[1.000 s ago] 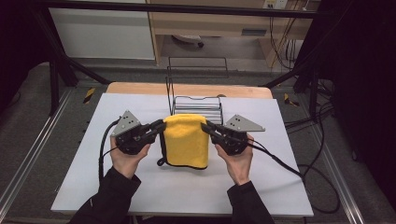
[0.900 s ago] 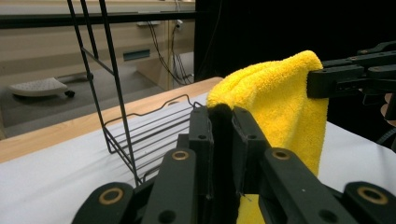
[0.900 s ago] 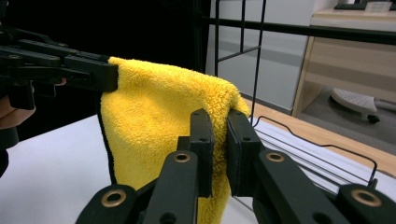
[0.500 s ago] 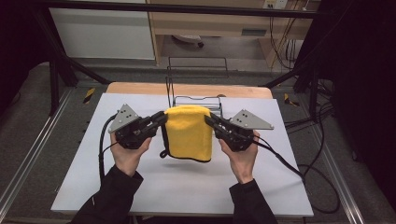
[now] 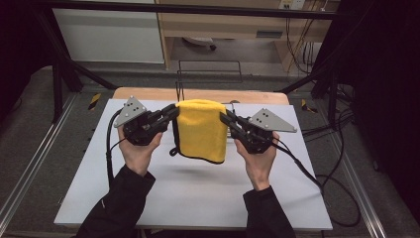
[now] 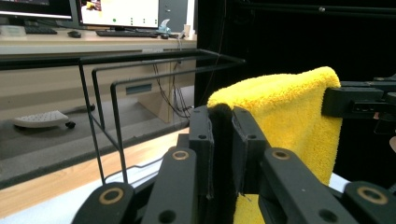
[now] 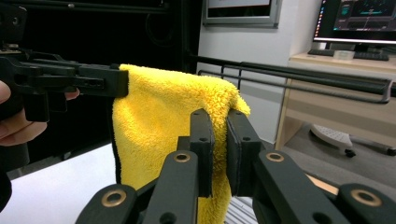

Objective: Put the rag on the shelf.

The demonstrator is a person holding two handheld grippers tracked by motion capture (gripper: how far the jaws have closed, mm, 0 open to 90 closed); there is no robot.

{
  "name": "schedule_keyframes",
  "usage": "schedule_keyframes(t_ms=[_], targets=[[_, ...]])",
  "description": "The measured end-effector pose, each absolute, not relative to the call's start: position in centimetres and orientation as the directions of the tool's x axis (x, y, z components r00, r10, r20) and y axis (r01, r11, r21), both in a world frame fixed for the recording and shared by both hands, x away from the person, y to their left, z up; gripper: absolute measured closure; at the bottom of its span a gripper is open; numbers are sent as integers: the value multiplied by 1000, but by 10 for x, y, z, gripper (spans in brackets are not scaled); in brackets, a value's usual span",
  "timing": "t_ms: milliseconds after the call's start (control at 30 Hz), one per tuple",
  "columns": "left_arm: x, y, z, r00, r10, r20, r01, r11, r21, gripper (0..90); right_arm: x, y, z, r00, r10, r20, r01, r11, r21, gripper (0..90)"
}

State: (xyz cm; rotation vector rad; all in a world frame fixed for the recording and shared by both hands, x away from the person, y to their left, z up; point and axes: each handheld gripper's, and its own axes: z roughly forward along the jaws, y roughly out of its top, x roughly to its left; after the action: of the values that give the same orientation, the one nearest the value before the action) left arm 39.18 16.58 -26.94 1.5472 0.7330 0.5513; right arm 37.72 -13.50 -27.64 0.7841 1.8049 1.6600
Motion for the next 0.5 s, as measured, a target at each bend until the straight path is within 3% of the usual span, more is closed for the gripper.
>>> schedule_keyframes(t_ms=[500], targets=[[408, 158, -238, 679, 729, -82, 74, 44, 996, 800, 389, -138, -241, -628, 776, -60, -31, 52, 998, 828]])
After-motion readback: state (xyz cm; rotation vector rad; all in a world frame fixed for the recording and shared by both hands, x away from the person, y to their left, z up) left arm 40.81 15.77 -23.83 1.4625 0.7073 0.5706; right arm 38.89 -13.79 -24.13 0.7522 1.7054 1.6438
